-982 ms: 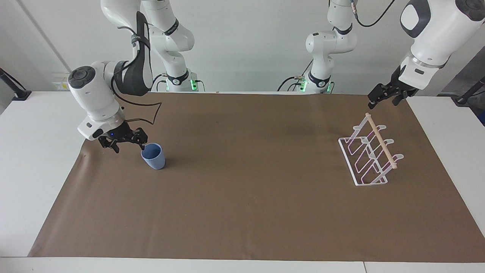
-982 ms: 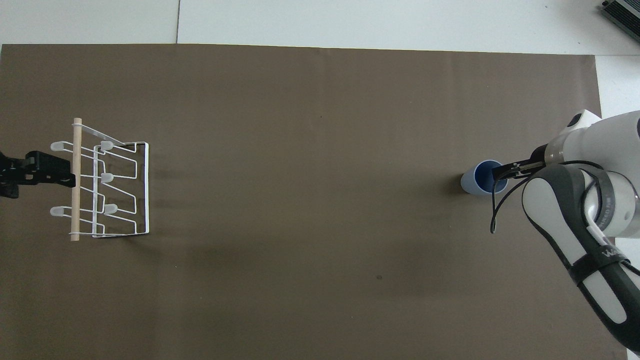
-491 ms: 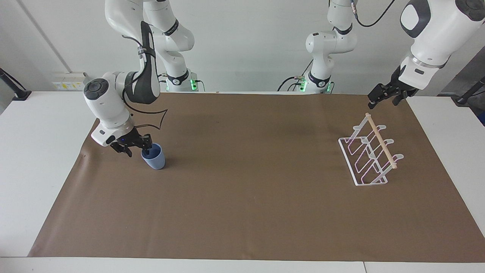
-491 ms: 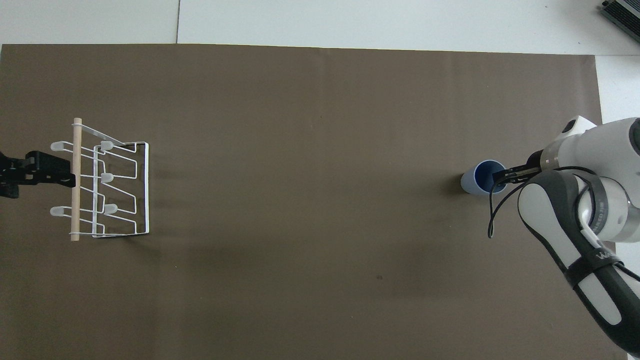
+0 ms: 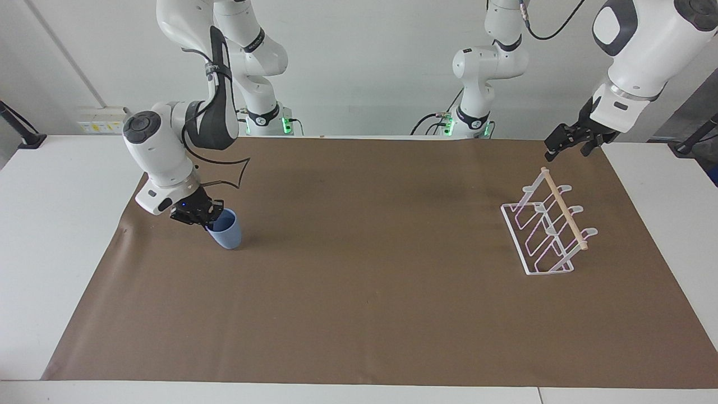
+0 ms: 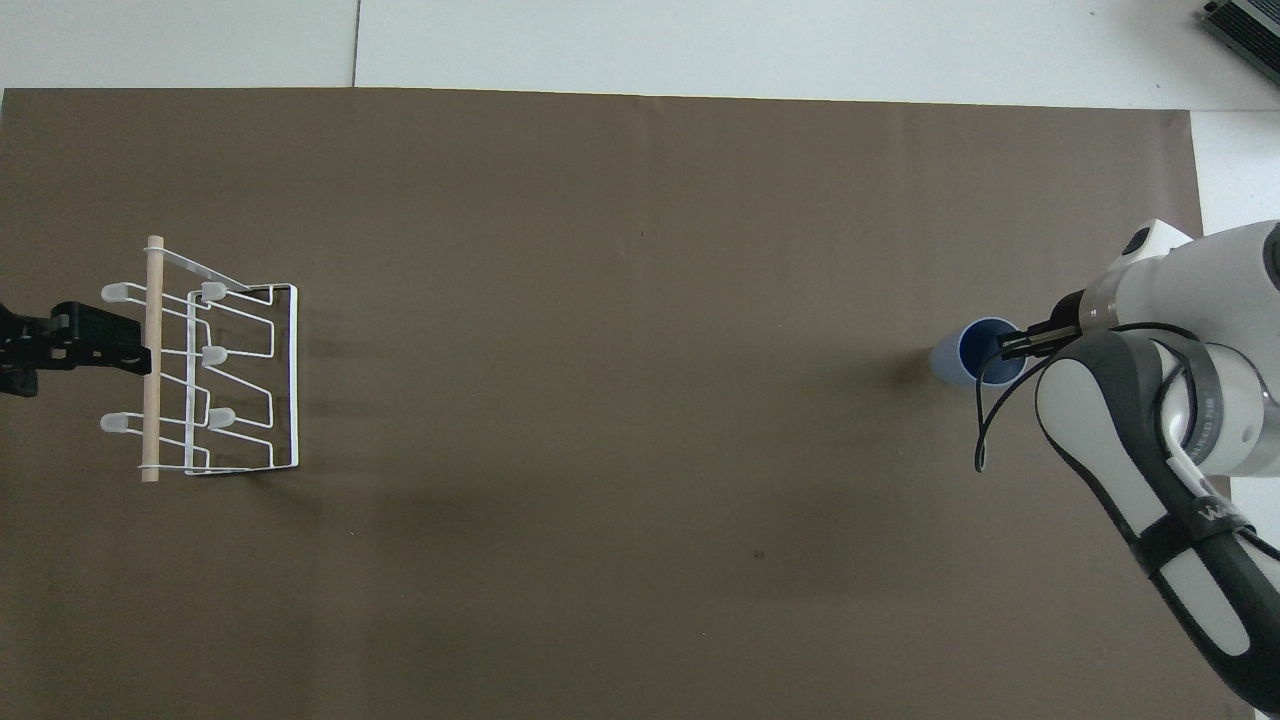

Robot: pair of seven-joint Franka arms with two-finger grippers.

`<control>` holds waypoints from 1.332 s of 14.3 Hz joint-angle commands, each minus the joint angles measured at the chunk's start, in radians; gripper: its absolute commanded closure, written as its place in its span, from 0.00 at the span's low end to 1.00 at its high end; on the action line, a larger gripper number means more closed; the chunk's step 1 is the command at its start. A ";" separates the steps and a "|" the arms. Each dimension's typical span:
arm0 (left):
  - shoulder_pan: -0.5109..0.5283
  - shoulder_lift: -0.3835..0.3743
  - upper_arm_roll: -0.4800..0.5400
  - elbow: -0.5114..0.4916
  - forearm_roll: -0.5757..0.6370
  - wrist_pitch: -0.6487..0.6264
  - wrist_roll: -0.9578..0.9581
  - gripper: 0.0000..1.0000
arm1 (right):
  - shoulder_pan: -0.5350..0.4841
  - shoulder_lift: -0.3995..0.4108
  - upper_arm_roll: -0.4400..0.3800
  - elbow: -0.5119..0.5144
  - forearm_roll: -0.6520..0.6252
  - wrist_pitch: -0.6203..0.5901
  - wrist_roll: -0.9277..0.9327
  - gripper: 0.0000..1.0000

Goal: Hang cup on cup holder
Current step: 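Reach the right gripper down to the blue cup rim and grasp it, then lift the blue cup sideways with the right gripper toward the table center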

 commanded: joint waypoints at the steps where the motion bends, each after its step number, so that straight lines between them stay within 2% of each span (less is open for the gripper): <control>1: -0.001 -0.013 0.003 -0.009 0.002 0.005 -0.006 0.00 | -0.007 -0.002 0.006 0.119 0.097 -0.115 -0.020 1.00; 3: -0.001 -0.013 0.003 -0.009 0.002 0.004 -0.006 0.00 | -0.007 -0.004 0.007 0.179 0.175 -0.161 -0.020 1.00; 5: -0.001 -0.013 0.003 -0.010 0.002 0.004 -0.005 0.00 | -0.007 -0.010 0.007 0.213 0.347 -0.195 -0.017 1.00; 8: -0.001 -0.013 0.003 -0.009 0.002 0.008 -0.003 0.00 | -0.005 -0.027 0.007 0.219 0.554 -0.230 -0.017 1.00; 10: -0.001 -0.012 0.003 -0.004 0.002 0.013 -0.002 0.00 | -0.005 -0.033 0.036 0.218 0.710 -0.267 -0.017 1.00; 14: -0.015 -0.013 0.000 -0.010 -0.006 0.037 -0.014 0.00 | 0.028 -0.051 0.059 0.201 0.895 -0.270 0.066 1.00; 15: -0.010 -0.013 -0.002 -0.012 -0.032 0.045 -0.031 0.00 | 0.048 -0.059 0.058 0.187 0.942 -0.267 0.081 1.00; 16: -0.001 -0.016 0.006 -0.024 -0.128 0.066 -0.091 0.00 | 0.064 -0.068 0.058 0.166 0.988 -0.264 0.095 1.00; 19: -0.013 -0.073 0.024 -0.171 -0.340 0.256 -0.383 0.00 | 0.075 -0.084 0.059 0.121 1.084 -0.267 0.101 1.00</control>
